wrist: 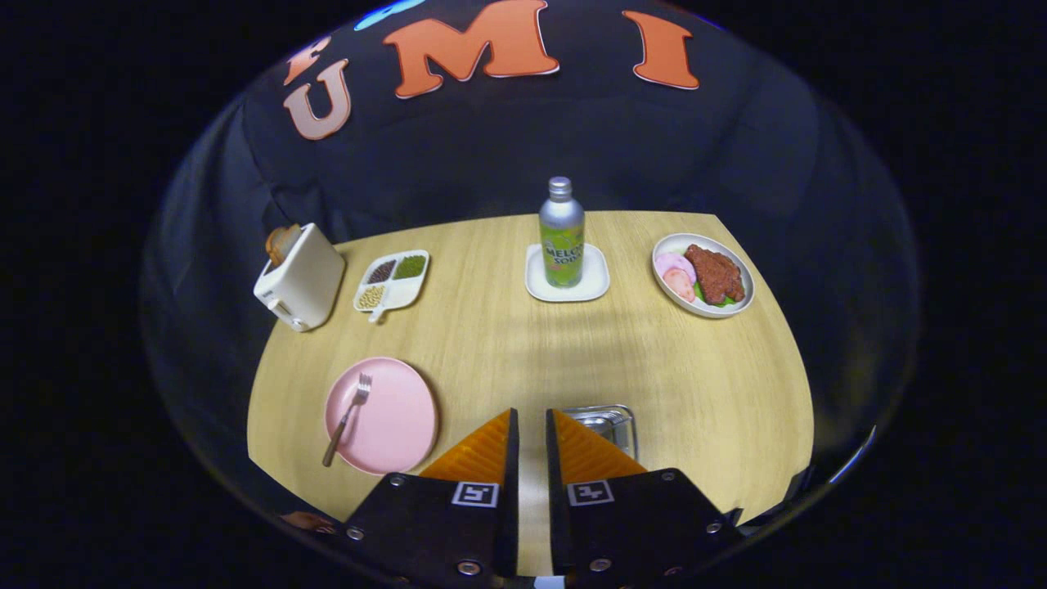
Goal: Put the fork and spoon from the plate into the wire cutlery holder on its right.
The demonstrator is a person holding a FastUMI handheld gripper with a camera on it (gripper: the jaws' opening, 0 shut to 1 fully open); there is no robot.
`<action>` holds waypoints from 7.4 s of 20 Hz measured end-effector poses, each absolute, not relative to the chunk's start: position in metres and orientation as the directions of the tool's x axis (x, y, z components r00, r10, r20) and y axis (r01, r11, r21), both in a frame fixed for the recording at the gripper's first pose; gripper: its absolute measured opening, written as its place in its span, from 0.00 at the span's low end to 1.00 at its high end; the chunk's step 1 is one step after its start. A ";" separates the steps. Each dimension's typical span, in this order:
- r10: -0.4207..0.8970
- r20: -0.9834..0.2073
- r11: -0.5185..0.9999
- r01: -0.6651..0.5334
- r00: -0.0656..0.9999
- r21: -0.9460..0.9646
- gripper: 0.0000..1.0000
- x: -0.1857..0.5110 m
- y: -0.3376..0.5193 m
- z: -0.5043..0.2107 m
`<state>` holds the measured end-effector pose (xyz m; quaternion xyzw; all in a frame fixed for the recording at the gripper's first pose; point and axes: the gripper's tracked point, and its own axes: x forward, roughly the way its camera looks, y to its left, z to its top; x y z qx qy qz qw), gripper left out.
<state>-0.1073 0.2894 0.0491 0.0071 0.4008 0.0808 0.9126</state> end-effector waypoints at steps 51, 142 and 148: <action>0.109 -0.905 0.985 -0.164 0.412 0.044 0.34 -0.170 0.530 -0.135; 0.013 -0.992 0.994 -0.113 0.122 0.000 0.08 -0.178 0.209 -0.019; 0.095 -0.938 0.995 -0.056 0.334 0.081 0.17 -0.134 0.226 0.015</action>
